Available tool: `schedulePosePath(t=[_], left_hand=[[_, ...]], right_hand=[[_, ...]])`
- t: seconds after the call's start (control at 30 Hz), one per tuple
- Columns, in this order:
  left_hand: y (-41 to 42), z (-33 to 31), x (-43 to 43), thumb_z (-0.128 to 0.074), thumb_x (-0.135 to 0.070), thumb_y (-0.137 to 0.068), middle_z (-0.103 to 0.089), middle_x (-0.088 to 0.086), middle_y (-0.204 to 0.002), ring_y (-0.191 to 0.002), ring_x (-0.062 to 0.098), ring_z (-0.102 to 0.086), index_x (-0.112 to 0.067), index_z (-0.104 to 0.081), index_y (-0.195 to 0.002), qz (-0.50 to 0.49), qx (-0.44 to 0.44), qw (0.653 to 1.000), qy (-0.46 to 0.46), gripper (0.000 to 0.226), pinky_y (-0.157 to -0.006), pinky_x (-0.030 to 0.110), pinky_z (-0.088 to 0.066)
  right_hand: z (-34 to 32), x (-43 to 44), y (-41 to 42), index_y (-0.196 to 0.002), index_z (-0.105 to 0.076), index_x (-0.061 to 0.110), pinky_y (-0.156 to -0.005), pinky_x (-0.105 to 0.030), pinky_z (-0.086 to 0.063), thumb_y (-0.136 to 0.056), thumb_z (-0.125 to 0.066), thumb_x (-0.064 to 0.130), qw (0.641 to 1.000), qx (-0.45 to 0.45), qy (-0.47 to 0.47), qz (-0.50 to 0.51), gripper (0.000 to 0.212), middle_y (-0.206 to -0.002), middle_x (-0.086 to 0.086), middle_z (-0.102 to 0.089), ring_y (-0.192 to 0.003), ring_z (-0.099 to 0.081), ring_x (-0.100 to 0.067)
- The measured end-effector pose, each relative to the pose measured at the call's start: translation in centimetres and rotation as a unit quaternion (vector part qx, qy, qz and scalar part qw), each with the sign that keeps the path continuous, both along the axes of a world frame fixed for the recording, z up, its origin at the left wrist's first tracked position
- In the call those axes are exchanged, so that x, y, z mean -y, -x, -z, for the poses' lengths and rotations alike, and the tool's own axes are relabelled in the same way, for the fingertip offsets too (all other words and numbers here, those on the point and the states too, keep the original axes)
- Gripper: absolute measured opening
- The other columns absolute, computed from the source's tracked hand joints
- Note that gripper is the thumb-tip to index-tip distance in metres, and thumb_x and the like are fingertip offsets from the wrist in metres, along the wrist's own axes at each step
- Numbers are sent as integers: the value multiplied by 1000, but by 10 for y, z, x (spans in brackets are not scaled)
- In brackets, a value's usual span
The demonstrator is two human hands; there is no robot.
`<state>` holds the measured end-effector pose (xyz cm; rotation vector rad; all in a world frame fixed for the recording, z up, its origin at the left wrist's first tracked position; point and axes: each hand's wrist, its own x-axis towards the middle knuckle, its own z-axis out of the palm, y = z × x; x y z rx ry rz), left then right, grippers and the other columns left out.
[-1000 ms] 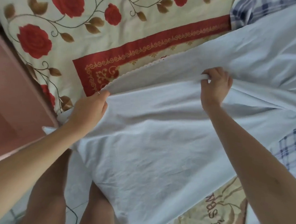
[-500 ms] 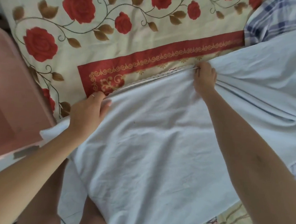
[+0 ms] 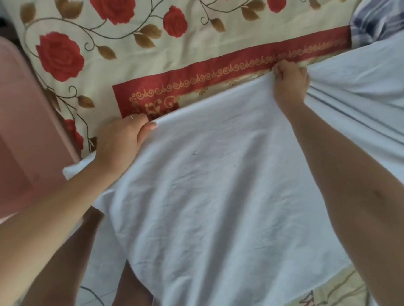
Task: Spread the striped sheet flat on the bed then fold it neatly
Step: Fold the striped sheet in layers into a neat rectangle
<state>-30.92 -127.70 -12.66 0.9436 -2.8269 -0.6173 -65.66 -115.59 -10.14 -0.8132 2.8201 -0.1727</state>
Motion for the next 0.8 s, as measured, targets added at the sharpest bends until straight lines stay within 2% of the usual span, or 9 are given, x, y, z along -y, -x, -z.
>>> schedulePosePath(t=[0.1, 0.17, 0.3, 0.4, 0.5, 0.53, 0.63, 0.73, 0.8], left_hand=[[-7, -11, -3, -42, -41, -97, -40, -2, -56, -49, 19, -40, -12, -44, -67, 3, 4, 1000, -28, 42, -49, 26, -23], [-22, -17, -4, -44, -45, -95, -36, -6, -60, -54, 16, -38, -16, -39, -70, -3, 17, 998, -62, 38, -48, 26, -23], [-69, -16, -1, -48, -59, -86, -34, -9, -58, -48, 13, -37, -17, -39, -71, -45, 14, 983, -176, 46, -45, 28, -30], [-103, -13, 2, -58, -60, -78, -43, 0, -55, -48, 19, -43, -16, -44, -67, -111, 10, 949, -295, 48, -50, 34, -36], [-129, -10, 8, -64, -38, -87, -55, 6, -62, -56, 21, -52, -8, -58, -81, -139, 57, 927, -343, 31, -56, 35, -40], [-134, -9, 11, -61, -28, -91, -50, 3, -58, -53, 19, -47, -9, -57, -79, -142, 67, 927, -340, 23, -55, 32, -37], [-146, -9, 23, -52, -16, -97, -40, 2, -54, -51, 20, -37, -9, -50, -72, -149, 77, 934, -316, 26, -54, 30, -30], [-147, -3, 25, -47, -13, -98, -49, 15, -65, -65, 29, -45, -4, -52, -77, -159, 116, 936, -293, 23, -63, 35, -35], [-142, -1, 17, -43, -13, -97, -61, 22, -95, -89, 33, -56, 1, -59, -100, -246, 125, 913, -301, 22, -78, 36, -43]], right_hand=[[6, -1, -22, -118, -54, 18, -114, -36, -17, -94, -41, 16, 998, -20, 13, 61, 28, -125, -5, -53, -121, -41, -25], [6, -3, -58, -133, -43, 17, -118, -36, -11, -91, -50, 22, 994, -38, 67, 83, 43, -137, -6, -42, -131, -35, -23], [-5, -24, -170, -130, -48, 7, -116, -42, -18, -89, -53, 23, 983, -61, 171, 19, 44, -132, -15, -47, -128, -40, -28], [-4, -64, -268, -130, -45, 10, -115, -43, -20, -90, -52, 28, 990, 16, 134, -33, 44, -132, -14, -47, -126, -40, -29], [8, -118, -351, -135, -45, 13, -115, -46, -20, -92, -46, 37, 995, 80, 44, -43, 49, -141, -10, -44, -132, -38, -28], [8, -137, -372, -140, -40, 17, -115, -48, -17, -92, -43, 41, 995, 98, 6, -13, 53, -147, -8, -39, -136, -33, -26], [-2, -193, -434, -151, -20, 26, -111, -62, -8, -91, -30, 56, 969, 164, -102, 157, 68, -158, -1, -19, -145, -16, -22], [-24, -234, -481, -151, 1, 35, -105, -72, -7, -90, -36, 65, 887, 235, -156, 367, 77, -161, 5, 1, -148, -3, -25], [-38, -249, -499, -152, 2, 32, -110, -65, -11, -91, -46, 58, 818, 273, -114, 494, 82, -161, 6, 6, -147, 1, -23]])
